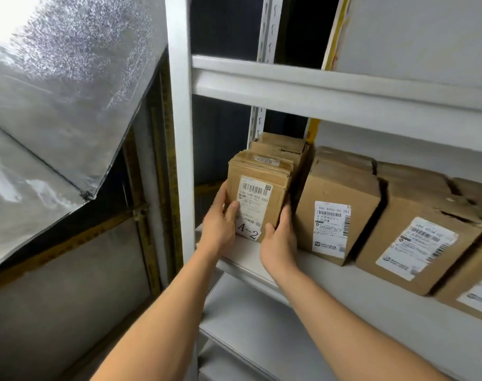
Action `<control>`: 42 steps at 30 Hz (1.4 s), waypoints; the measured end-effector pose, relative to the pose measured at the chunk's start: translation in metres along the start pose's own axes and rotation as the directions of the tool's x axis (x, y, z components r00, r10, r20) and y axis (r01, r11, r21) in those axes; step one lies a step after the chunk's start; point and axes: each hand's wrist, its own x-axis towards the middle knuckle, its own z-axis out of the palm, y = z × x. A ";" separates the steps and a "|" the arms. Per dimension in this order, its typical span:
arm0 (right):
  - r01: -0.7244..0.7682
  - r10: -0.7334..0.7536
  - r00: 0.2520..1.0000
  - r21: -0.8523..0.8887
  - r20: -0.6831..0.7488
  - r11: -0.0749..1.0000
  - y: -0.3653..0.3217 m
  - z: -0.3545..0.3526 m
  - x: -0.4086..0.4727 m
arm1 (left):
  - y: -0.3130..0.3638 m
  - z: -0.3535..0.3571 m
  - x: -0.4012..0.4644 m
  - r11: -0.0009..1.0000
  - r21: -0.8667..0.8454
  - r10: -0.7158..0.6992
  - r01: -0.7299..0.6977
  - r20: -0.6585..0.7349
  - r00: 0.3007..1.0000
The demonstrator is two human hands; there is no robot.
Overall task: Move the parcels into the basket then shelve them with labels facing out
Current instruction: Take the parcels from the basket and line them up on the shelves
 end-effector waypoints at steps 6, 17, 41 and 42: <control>-0.007 0.008 0.999 0.004 -0.037 1.000 0.000 0.011 0.014 | -0.008 0.001 0.025 0.997 -0.066 -0.029 0.033 0.065 0.997; -0.061 0.061 0.995 0.000 -0.077 0.998 0.000 0.018 0.027 | -0.015 0.008 0.044 0.986 -0.144 -0.077 0.089 0.088 0.993; 0.010 -0.019 0.991 0.067 0.133 0.998 0.011 -0.101 -0.044 | 0.020 0.040 -0.066 0.966 0.240 0.115 -0.096 -0.066 0.991; 0.023 -0.028 0.993 0.046 0.117 0.999 0.014 -0.121 -0.052 | 0.028 0.050 -0.078 0.964 0.235 0.136 -0.123 -0.042 0.990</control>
